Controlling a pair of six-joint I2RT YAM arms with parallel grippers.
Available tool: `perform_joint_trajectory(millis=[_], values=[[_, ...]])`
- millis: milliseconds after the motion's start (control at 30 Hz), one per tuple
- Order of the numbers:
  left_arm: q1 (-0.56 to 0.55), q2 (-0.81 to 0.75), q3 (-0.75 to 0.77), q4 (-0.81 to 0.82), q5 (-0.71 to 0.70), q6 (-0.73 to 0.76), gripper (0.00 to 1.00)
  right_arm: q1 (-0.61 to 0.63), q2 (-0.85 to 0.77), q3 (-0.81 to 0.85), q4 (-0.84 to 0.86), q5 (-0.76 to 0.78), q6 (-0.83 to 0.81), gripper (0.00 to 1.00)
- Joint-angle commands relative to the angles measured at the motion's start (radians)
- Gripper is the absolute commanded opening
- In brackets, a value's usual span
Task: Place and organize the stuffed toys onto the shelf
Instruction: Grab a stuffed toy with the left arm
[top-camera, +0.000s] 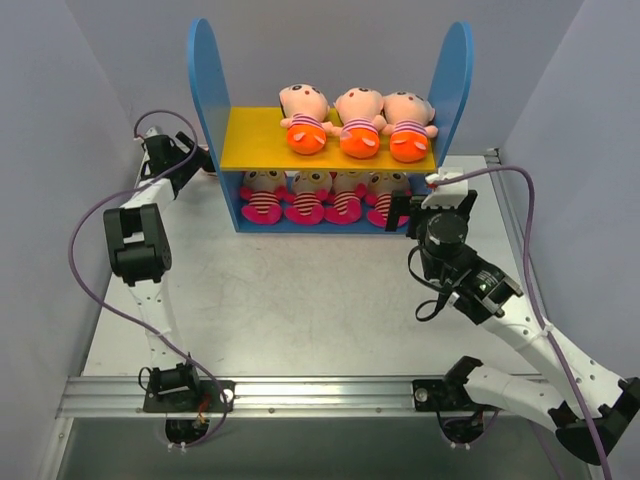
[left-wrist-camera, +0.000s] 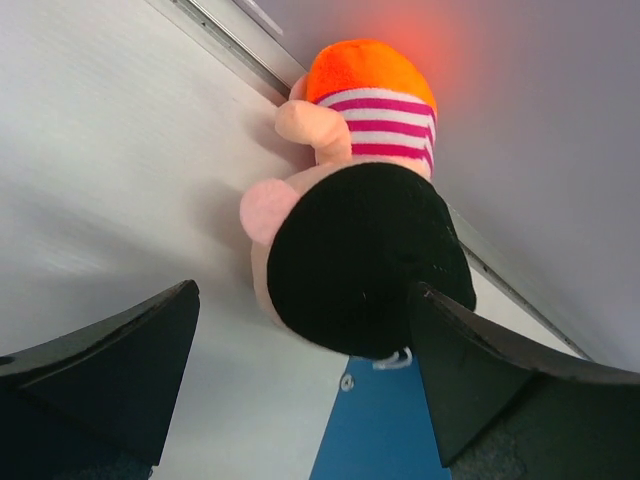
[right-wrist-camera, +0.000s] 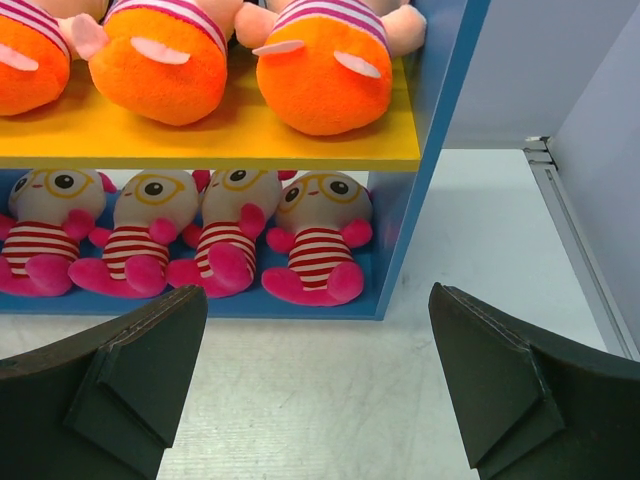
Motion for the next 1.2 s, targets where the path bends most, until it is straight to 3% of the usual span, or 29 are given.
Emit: perform_joint_trajectory(millis=[0,100,300,433,467,533,567,667,833,967,1167], values=[[-0.001,0.074,0.107,0.120,0.049,-0.043,0.94,-0.010,0.035,0.052,0.037,-0.023,-0.015,0.99],[-0.007,0.140,0.163,0.140,0.075,-0.080,0.93,-0.013,0.072,0.061,0.035,-0.031,-0.019,0.98],[-0.023,0.220,0.225,0.170,0.115,-0.103,0.82,-0.016,0.109,0.075,0.029,-0.046,-0.019,0.98],[-0.024,0.239,0.205,0.253,0.142,-0.137,0.56,-0.015,0.116,0.086,0.018,-0.057,-0.009,0.97],[-0.024,0.242,0.203,0.274,0.150,-0.142,0.45,-0.016,0.116,0.086,0.011,-0.057,-0.009,0.97],[-0.024,0.246,0.197,0.287,0.153,-0.145,0.32,-0.016,0.115,0.087,0.005,-0.060,-0.002,0.96],[-0.024,0.246,0.191,0.307,0.156,-0.146,0.20,-0.015,0.115,0.089,-0.001,-0.061,0.004,0.96],[-0.020,0.236,0.156,0.353,0.170,-0.151,0.03,-0.016,0.110,0.092,-0.011,-0.066,0.015,0.96],[-0.001,0.139,0.023,0.460,0.155,-0.154,0.02,-0.015,0.109,0.100,-0.020,-0.077,0.020,0.96],[0.029,-0.031,-0.097,0.471,0.132,-0.131,0.03,-0.015,0.107,0.098,-0.025,-0.130,0.011,0.96],[0.069,-0.299,-0.269,0.281,0.129,-0.085,0.03,-0.013,0.092,0.089,-0.032,-0.273,-0.009,0.94]])
